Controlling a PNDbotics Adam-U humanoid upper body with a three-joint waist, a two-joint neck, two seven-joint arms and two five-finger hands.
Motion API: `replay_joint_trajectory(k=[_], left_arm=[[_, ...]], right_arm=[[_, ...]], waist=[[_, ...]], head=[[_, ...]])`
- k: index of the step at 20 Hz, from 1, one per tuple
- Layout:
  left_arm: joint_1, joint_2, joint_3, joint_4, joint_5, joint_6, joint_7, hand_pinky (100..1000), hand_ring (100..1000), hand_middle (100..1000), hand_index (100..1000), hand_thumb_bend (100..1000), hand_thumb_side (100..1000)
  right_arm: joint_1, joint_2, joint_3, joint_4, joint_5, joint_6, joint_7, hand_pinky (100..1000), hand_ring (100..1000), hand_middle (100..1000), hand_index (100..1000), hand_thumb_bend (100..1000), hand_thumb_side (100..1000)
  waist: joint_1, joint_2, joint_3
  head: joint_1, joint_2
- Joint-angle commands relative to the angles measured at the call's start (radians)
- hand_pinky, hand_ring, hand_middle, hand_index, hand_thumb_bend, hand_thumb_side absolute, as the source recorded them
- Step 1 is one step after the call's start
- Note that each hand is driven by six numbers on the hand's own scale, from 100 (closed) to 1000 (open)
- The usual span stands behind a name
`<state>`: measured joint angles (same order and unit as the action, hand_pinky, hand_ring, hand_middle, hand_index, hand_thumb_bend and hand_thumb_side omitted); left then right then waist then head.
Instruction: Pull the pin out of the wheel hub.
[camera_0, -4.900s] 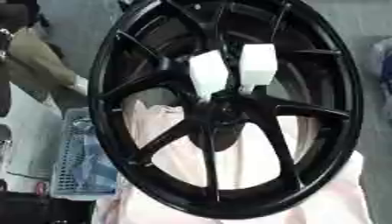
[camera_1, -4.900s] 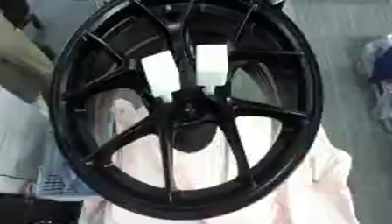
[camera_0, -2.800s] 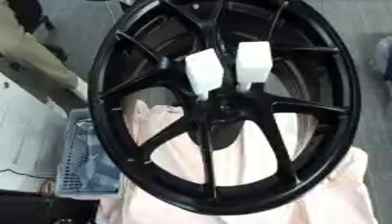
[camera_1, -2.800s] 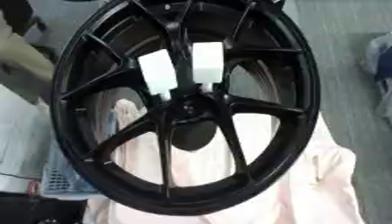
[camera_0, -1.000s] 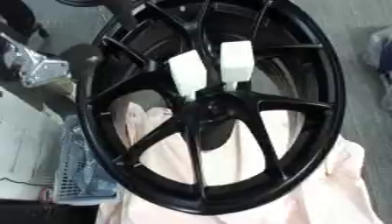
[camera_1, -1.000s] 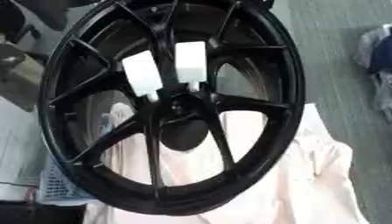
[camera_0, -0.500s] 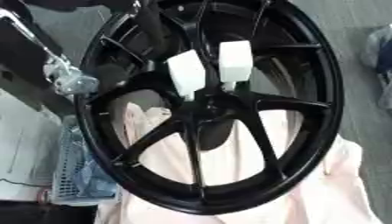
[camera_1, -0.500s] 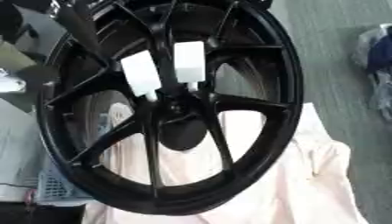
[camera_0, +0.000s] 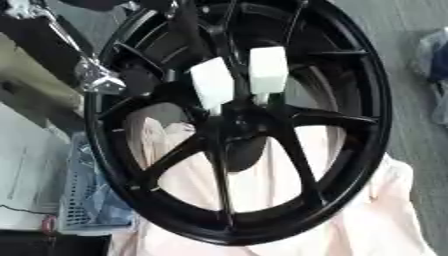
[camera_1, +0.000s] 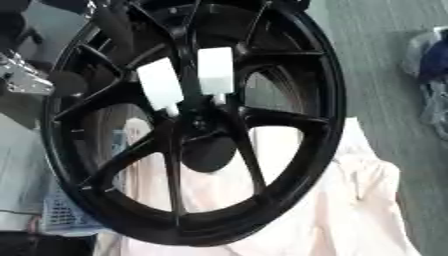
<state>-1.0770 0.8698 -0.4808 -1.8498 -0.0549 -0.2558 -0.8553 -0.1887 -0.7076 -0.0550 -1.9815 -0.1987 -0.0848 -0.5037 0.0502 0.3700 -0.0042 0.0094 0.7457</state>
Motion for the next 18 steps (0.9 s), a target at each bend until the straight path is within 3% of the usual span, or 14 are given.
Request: replay_joint_trajectory(k=[1, 18], left_arm=[[-0.026, -0.001, 0.0, 0.021, -0.01, -0.031, -0.022, 838, 772, 733, 831, 257, 101], [-0.052, -0.049, -0.051, 0.115, -0.065, -0.073, -0.052, 853, 795, 784, 838, 336, 107]], right_arm=[[-0.014, -0.015, -0.004, -0.018, -0.013, -0.003, 0.005, 727, 749, 725, 776, 100, 579], [-0.045, -0.004, 0.001, -0.018, -0.03, -0.016, 0.002, 724, 743, 720, 772, 100, 595]], waist=[[-0.001, -0.014, -0.005], [0.025, 0.015, -0.032]], head=[[0.007, -0.008], [0.033, -0.019]])
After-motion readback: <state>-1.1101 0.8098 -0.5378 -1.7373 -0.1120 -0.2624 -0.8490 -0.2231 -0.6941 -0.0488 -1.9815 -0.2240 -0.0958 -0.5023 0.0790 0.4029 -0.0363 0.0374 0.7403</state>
